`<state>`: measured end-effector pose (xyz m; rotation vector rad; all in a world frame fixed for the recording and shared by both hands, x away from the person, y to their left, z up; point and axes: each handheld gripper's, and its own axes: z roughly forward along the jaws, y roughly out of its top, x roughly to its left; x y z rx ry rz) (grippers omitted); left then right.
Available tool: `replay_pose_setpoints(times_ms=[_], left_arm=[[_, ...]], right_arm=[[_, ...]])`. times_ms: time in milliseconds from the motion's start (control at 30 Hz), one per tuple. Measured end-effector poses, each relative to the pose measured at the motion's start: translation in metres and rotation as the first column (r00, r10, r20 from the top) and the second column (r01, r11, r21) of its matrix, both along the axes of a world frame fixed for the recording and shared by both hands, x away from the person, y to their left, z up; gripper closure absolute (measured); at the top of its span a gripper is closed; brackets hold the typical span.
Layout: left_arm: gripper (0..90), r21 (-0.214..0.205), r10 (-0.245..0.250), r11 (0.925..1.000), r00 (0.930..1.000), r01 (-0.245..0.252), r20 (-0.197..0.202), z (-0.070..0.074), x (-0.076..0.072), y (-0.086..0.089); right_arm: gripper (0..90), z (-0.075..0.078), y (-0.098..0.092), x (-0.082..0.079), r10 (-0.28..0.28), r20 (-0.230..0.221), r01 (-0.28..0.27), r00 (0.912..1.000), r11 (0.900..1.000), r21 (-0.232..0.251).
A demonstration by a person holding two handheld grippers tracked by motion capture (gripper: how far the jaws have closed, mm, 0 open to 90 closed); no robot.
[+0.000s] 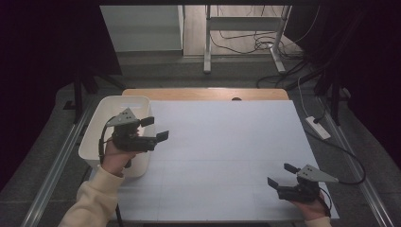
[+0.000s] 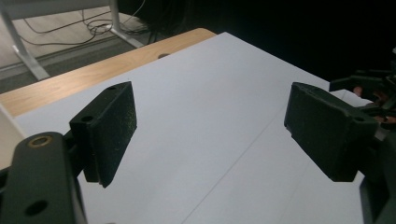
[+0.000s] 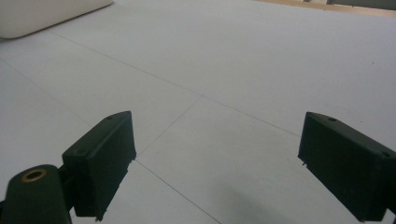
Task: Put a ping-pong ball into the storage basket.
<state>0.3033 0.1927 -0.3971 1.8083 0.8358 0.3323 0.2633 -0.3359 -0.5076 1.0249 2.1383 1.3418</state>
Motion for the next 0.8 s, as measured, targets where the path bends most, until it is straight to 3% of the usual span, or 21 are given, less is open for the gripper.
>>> replay_pose_setpoints(times_ms=[333, 800], left_arm=[[17.8, -0.007, -0.066, 0.9978, 0.9978, 0.066, 0.007, -0.011, -0.018, -0.021], [18.0, 0.022, -0.108, 0.994, 0.9941, 0.107, 0.01, -0.025, -0.034, -0.036]], right_arm=[[10.8, 0.0, 0.0, 0.0, 0.002, 0.002, -0.002, 1.0, 1.0, -0.001], [10.8, 0.0, 0.001, -0.001, 0.004, 0.002, -0.004, 1.0, 1.0, 0.0]])
